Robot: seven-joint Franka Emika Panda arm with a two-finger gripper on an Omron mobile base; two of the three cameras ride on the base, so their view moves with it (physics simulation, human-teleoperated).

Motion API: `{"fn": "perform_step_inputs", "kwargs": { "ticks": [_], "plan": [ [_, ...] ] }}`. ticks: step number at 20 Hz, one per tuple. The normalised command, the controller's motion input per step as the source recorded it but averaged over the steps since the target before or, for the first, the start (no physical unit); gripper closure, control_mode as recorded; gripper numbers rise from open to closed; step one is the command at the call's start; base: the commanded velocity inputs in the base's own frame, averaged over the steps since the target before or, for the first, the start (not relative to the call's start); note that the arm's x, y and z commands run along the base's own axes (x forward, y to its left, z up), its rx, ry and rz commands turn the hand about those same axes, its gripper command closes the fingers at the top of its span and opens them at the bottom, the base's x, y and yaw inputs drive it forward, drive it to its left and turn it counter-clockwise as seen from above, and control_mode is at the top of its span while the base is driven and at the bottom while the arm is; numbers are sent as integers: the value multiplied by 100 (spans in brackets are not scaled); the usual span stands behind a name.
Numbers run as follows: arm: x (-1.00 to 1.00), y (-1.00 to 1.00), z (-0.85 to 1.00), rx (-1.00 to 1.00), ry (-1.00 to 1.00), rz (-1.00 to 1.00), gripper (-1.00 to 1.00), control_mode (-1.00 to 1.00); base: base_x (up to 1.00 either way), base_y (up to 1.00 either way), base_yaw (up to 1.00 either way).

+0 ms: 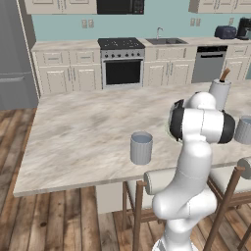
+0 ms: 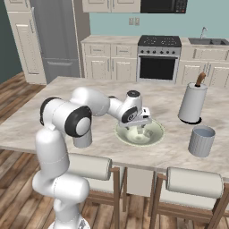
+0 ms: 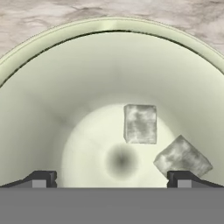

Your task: There are four ice cubes in the ice bowl. Place two ice cubes in each glass of water.

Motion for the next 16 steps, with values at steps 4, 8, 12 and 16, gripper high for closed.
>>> {"fn": "perform_step_inputs", "kwargs": {
  "ticks": [4,8,12,16],
  "plan": [
    [14,0,-16,0,0,0,-100,-100,0,0,0],
    [17,0,-14,0,0,0,-100,-100,0,0,0],
    [16,-2,-10,0,0,0,-100,-100,0,0,0],
    [13,-11,-8,0,0,0,-100,-100,0,0,0]
  ]
}}
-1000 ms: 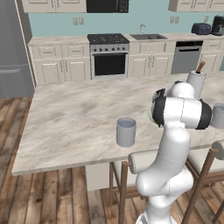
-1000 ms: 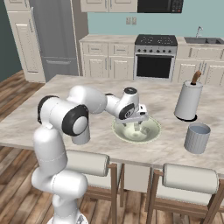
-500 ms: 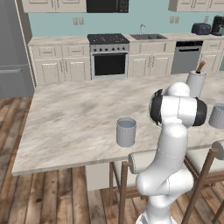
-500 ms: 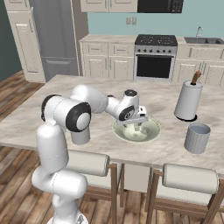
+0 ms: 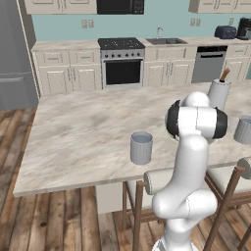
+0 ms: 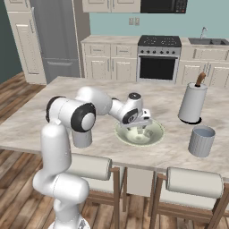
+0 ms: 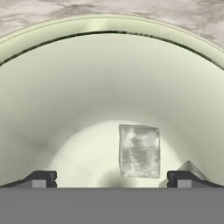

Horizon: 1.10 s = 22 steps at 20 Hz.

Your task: There are four ice cubes in the ice bowl. Place two ice cubes in each glass of water.

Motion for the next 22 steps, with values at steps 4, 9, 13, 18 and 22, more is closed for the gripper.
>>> {"fn": "perform_step_inputs", "kwargs": {
  "ticks": [4,9,13,18,22],
  "plan": [
    [9,-18,-7,0,0,0,-100,-100,0,0,0],
    [7,-12,-9,0,0,0,-100,-100,0,0,0],
    [9,0,-14,0,0,0,-100,-100,0,0,0],
    [10,0,-11,0,0,0,-100,-100,0,0,0],
    [4,0,-4,0,0,0,-100,-100,0,0,0]
  ]
}}
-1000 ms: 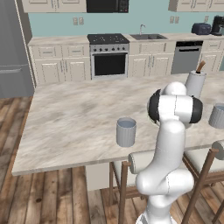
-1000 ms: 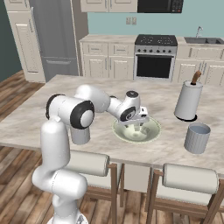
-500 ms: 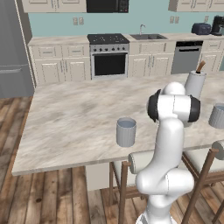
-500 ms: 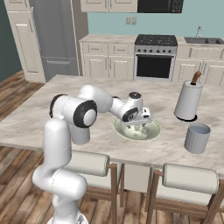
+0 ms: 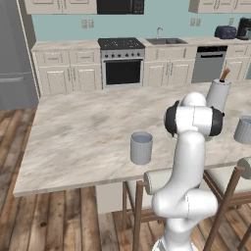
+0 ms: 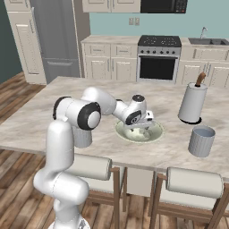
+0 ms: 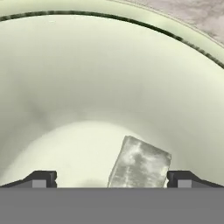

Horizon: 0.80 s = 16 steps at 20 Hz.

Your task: There are four ice cubes in the ice bowl. Place two ice cubes in each glass of water.

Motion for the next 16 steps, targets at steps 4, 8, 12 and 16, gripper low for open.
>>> {"fn": "perform_step_inputs", "kwargs": {
  "ticks": [4,8,12,16],
  "plan": [
    [0,0,-2,0,0,0,-100,-100,0,0,0],
    [0,-3,-2,0,0,0,-100,-100,0,0,0],
    [0,-6,-2,0,0,0,-100,-100,0,0,0],
    [0,-7,-2,0,0,0,-100,-100,0,0,0]
  ]
}}
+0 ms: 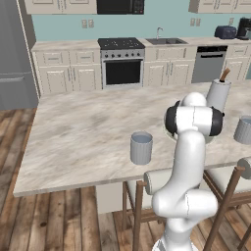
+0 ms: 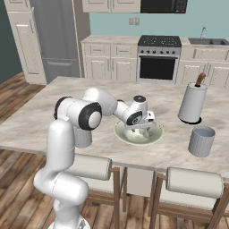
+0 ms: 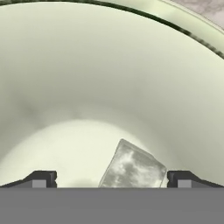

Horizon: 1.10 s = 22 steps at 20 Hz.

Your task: There are four ice cubes in the ice bowl. Place two ice cubes in each glass of water.

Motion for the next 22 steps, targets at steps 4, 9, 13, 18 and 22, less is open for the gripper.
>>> {"fn": "perform_step_inputs", "kwargs": {
  "ticks": [4,9,13,18,22],
  "plan": [
    [0,-6,-2,0,0,0,-100,-100,0,0,0],
    [0,-6,0,0,0,0,-100,-100,0,0,0],
    [0,-5,0,0,0,0,100,-100,0,0,0],
    [0,-8,-1,0,0,0,100,-100,0,0,0],
    [0,-8,-2,0,0,0,100,-100,0,0,0]
  ]
}}
